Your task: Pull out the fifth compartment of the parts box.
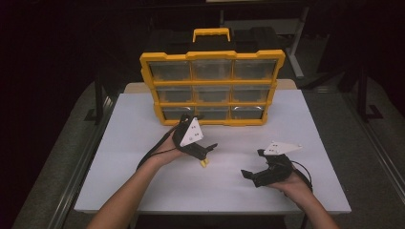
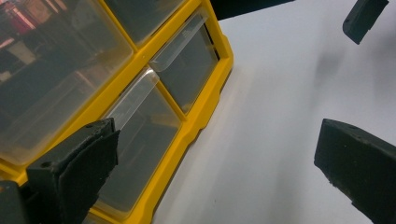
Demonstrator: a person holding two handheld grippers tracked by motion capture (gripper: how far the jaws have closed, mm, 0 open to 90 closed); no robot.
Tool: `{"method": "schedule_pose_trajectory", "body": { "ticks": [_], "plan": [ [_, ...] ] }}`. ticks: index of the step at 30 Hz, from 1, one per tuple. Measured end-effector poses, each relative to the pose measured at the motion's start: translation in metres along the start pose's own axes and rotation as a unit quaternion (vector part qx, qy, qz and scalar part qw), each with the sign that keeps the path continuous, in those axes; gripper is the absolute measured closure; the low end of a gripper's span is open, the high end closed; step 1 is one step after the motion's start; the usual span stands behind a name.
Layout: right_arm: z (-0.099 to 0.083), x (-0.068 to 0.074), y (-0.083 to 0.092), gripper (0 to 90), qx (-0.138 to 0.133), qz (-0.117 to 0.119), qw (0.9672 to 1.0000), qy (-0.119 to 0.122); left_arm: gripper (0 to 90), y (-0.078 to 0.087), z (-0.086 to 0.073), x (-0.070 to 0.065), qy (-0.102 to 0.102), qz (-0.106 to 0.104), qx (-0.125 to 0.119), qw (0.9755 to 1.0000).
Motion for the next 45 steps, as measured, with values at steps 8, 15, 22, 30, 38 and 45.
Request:
{"method": "schedule_pose_trajectory", "body": {
  "ticks": [8,15,22,30,38,45],
  "plan": [
    [0.0000,0.0001,-0.0001,0.0,0.001,0.000,1.0000,0.000,0.0,-0.0004,-0.0003,-0.0013,-0.016,0.007,0.003,0.9998],
    [0.0001,0.0001,0.0000,0.0,0.000,0.000,1.0000,0.000,0.0,-0.0008,-0.0002,-0.0030,-0.034,0.014,0.004,0.9993],
    [0.0001,0.0002,0.0001,0.0,0.000,0.000,1.0000,0.000,0.0,-0.0011,0.0001,-0.0051,-0.054,0.023,0.004,0.9982],
    [0.0001,0.0003,0.0000,0.0,0.000,0.001,1.0000,0.001,0.0,-0.0009,-0.0002,-0.0065,-0.075,0.033,0.006,0.9966],
    [0.0001,0.0003,0.0000,0.0,0.000,0.001,1.0000,0.000,0.0,-0.0012,-0.0008,-0.0080,-0.097,0.043,0.009,0.9943],
    [0.0001,0.0003,0.0000,0.0,0.000,0.001,1.0000,0.000,0.0,-0.0018,-0.0016,-0.0098,-0.119,0.052,0.011,0.9915]
  ]
}}
Point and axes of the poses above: each handheld gripper's, and its own axes: y roughly backward along the jaws, z roughly out of its top, x roughly to its left, the point moved 2 cm from there along -y, roughly forward along the jaws, and after that the axes turned 13 degrees about y, right-handed, at the moved point
